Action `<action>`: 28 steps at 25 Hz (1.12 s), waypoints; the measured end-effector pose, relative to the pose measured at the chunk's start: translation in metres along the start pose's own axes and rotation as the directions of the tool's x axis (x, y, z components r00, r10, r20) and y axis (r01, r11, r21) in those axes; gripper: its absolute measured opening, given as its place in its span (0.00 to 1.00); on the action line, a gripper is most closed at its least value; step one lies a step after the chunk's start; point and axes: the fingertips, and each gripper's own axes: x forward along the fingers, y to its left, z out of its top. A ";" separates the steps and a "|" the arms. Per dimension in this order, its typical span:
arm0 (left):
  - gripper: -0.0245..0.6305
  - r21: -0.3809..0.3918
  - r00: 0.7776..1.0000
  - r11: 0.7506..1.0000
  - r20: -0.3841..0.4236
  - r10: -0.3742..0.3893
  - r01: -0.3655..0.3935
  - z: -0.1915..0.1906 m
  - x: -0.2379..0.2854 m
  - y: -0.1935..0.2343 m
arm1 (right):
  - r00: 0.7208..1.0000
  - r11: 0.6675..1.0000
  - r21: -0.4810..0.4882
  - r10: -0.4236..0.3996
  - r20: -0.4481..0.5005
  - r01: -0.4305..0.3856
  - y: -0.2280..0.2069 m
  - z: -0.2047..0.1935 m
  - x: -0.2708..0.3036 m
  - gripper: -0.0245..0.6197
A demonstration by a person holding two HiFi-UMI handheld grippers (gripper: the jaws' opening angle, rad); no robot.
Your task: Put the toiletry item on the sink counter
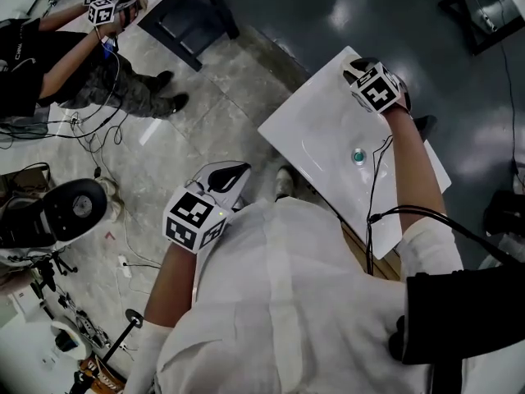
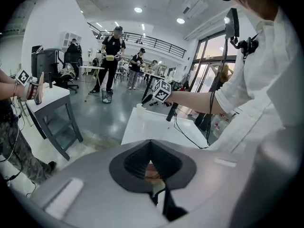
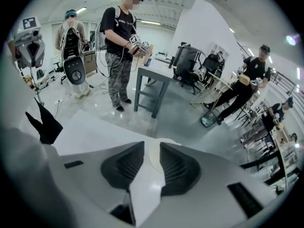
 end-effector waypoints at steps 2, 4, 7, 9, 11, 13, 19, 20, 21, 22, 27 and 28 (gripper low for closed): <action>0.05 0.019 1.000 1.000 0.003 -0.008 0.008 -0.001 -0.006 0.001 | 0.999 0.999 -0.018 -0.039 0.026 0.040 0.008 0.010 -0.017 0.17; 0.05 0.038 1.000 0.999 0.009 -0.019 0.018 0.000 -0.013 0.000 | 0.996 0.997 -0.001 -0.073 0.056 0.073 0.021 0.017 -0.038 0.17; 0.05 0.071 0.998 0.996 0.023 -0.050 0.048 0.003 -0.029 -0.006 | 0.988 0.992 0.071 -0.115 0.107 0.108 0.045 0.029 -0.072 0.12; 0.05 0.092 0.996 0.993 0.033 -0.081 0.078 0.003 -0.039 -0.011 | 0.982 0.986 0.133 -0.123 0.142 0.104 0.070 0.036 -0.091 0.07; 0.05 0.105 0.992 0.988 0.044 -0.117 0.112 0.002 -0.051 -0.014 | 0.977 0.976 0.199 -0.124 0.172 0.088 0.101 0.042 -0.105 0.05; 0.05 0.114 0.988 0.984 0.053 -0.146 0.140 -0.001 -0.067 -0.017 | 0.974 0.967 0.248 -0.118 0.196 0.067 0.139 0.050 -0.118 0.05; 0.05 0.163 0.974 0.964 0.049 -0.221 0.210 -0.032 -0.126 -0.031 | 0.971 0.946 0.322 -0.103 0.215 0.029 0.256 0.078 -0.153 0.05; 0.05 0.171 0.971 0.959 0.048 -0.235 0.224 -0.039 -0.136 -0.034 | 0.970 0.943 0.332 -0.108 0.216 0.031 0.276 0.083 -0.159 0.05; 0.05 0.179 0.967 0.955 0.047 -0.249 0.237 -0.046 -0.147 -0.035 | 0.970 0.939 0.342 -0.114 0.216 0.034 0.294 0.089 -0.165 0.05; 0.05 0.186 0.964 0.950 0.046 -0.261 0.249 -0.053 -0.156 -0.037 | 0.969 0.935 0.352 -0.119 0.216 0.036 0.311 0.094 -0.170 0.05; 0.05 0.222 0.951 0.930 0.031 -0.308 0.294 -0.100 -0.201 -0.047 | 0.960 0.924 0.381 -0.139 0.242 0.038 0.397 0.119 -0.188 0.05; 0.05 0.231 0.948 0.924 0.026 -0.319 0.304 -0.108 -0.208 -0.050 | 0.959 0.921 0.389 -0.142 0.244 0.038 0.413 0.123 -0.193 0.05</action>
